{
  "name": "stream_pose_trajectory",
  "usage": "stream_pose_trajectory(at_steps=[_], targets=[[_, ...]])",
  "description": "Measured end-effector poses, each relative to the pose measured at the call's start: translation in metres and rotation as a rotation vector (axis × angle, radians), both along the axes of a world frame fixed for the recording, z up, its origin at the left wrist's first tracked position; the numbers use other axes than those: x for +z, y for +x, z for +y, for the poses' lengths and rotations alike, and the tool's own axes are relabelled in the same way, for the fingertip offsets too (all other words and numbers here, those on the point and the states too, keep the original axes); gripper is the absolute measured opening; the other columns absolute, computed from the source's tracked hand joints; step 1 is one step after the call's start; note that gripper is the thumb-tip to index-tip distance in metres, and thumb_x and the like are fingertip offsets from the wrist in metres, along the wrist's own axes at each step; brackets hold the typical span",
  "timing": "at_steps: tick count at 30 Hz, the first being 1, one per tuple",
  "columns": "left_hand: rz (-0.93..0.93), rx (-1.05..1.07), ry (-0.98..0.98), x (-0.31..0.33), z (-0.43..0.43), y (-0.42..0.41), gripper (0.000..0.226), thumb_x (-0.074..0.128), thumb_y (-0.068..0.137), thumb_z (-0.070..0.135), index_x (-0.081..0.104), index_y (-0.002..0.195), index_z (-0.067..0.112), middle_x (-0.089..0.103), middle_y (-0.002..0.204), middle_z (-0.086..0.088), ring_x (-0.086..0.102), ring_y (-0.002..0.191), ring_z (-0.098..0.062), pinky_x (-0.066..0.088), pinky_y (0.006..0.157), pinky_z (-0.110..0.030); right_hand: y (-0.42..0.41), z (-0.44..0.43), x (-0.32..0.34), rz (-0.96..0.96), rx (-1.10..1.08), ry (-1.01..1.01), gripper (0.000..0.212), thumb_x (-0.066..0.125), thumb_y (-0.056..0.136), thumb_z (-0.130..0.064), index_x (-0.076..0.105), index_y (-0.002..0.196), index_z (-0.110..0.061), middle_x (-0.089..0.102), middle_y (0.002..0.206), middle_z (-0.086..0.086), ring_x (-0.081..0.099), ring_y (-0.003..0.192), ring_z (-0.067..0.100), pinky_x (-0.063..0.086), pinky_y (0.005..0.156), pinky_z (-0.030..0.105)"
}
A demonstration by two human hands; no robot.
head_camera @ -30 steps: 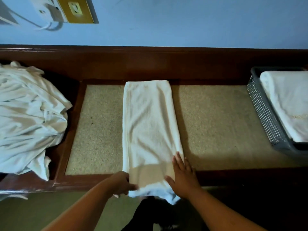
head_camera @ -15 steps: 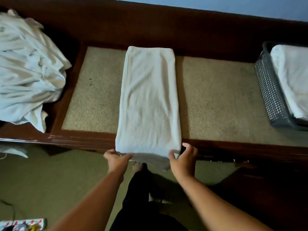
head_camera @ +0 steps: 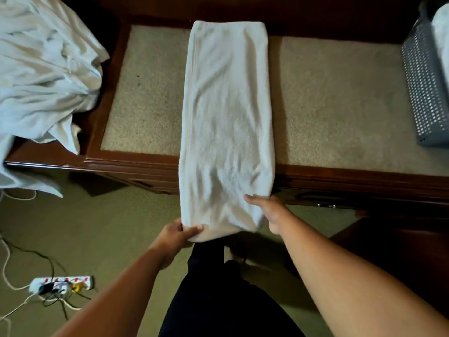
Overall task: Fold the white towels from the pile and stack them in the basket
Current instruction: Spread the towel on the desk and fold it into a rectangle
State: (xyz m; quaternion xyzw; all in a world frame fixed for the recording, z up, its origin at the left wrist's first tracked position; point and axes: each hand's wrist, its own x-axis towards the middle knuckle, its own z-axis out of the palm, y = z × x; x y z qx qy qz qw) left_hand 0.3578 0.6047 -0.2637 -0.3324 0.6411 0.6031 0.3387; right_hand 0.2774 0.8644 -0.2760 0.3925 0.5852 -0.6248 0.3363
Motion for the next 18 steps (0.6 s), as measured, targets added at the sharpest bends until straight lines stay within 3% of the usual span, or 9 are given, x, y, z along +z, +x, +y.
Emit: stream_pose_trajectory(at_steps=[2,8,13,15,18], targets=[[0.002,0.023,-0.003,0.005,-0.004,0.004,0.037,0.08,0.085,0.018,0.063,0.116,0.008,0.077,0.098,-0.01,0.073,0.078,-0.023,0.051,0.071,-0.034,0.005,0.011,0.004,-0.009,0.072,0.05,0.052,0.087,0.075,-0.027,0.058,0.115,-0.011,0.069,0.101,0.001,0.067,0.086,0.016,0.052,0.063,0.03],[0.085,0.02,-0.096,0.023,-0.008,0.018,0.021,0.072,0.093,0.016,0.064,0.11,0.007,0.076,0.084,-0.007,0.069,0.064,-0.019,0.05,0.06,-0.029,0.047,0.032,0.023,-0.077,0.313,-0.025,0.05,0.077,0.085,-0.041,0.059,0.12,-0.011,0.071,0.115,0.006,0.067,0.104,0.022,0.051,0.095,0.041],[0.216,-0.041,-0.223,0.043,-0.002,0.027,0.01,0.065,0.098,0.017,0.066,0.101,0.008,0.073,0.074,-0.009,0.068,0.064,-0.02,0.052,0.062,-0.033,0.083,0.041,0.042,0.049,0.344,0.064,0.032,0.06,0.098,-0.039,0.065,0.114,-0.012,0.072,0.086,0.002,0.068,0.081,0.014,0.054,0.086,0.038],[0.235,-0.006,-0.225,0.047,0.003,0.03,0.014,0.064,0.098,0.019,0.066,0.101,0.005,0.071,0.071,-0.01,0.066,0.063,-0.019,0.052,0.062,-0.035,0.091,0.037,0.052,0.127,0.298,0.099,0.024,0.056,0.101,-0.035,0.063,0.112,-0.015,0.073,0.087,0.001,0.069,0.079,0.011,0.05,0.074,0.028],[0.25,0.077,-0.199,0.051,0.01,0.034,0.015,0.061,0.1,0.016,0.065,0.102,0.002,0.067,0.066,-0.006,0.062,0.058,-0.017,0.051,0.062,-0.034,0.099,0.03,0.061,0.22,0.232,0.197,0.015,0.058,0.101,-0.03,0.061,0.11,-0.019,0.075,0.092,0.003,0.073,0.081,0.012,0.051,0.07,0.03]])
